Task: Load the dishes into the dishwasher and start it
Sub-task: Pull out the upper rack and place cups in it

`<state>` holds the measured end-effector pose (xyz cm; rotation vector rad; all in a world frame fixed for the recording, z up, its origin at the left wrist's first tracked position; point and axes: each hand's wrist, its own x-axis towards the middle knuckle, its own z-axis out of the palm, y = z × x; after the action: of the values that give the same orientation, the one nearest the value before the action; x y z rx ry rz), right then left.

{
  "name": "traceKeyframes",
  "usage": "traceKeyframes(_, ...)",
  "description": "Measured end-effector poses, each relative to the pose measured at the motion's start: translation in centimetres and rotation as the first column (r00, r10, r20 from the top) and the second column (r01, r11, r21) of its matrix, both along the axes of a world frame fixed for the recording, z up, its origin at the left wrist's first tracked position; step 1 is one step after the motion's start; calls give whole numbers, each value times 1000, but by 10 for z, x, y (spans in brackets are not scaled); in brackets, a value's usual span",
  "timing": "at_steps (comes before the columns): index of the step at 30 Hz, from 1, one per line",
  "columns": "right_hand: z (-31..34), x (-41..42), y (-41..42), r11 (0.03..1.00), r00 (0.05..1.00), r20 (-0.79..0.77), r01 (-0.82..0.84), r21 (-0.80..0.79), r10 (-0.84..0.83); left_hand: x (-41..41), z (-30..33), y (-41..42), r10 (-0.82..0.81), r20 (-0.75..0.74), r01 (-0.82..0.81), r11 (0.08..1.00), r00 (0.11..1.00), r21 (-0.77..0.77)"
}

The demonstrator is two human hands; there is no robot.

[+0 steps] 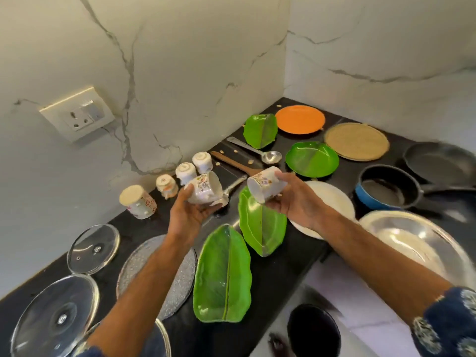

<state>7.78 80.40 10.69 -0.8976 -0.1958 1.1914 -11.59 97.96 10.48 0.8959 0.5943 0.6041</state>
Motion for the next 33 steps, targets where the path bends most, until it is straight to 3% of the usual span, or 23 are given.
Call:
traceKeyframes(5,-3,-78,-138,990,988,-103,106,-90,-115,-17,-6,-95,-245,38,247,961,969,-120)
traceKeyframes(9,-17,-145,-257,953,946,-120,297,-65,-303,-27,-24,-183,-470,17,467,872,883,-147)
traceKeyframes(13,-34,-202,-368,883,868,-159,462,-89,-470,-28,-41,-275,-697,-70,690,717,714,-103)
traceKeyframes(18,-61,-251,-494,707,687,-166,692,-146,-707,-23,-52,-405,-874,-193,886,462,446,-43)
traceKeyframes(24,-102,-305,-650,479,430,-248,857,-189,-868,-9,-82,-588,-917,-367,986,167,155,0)
traceKeyframes(29,-161,-320,-763,383,306,-291,886,-262,-906,4,-133,-716,-863,-504,999,6,29,46)
traceKeyframes(33,-221,-299,-823,298,227,-213,864,-407,-950,15,-186,-773,-800,-600,967,-144,10,208)
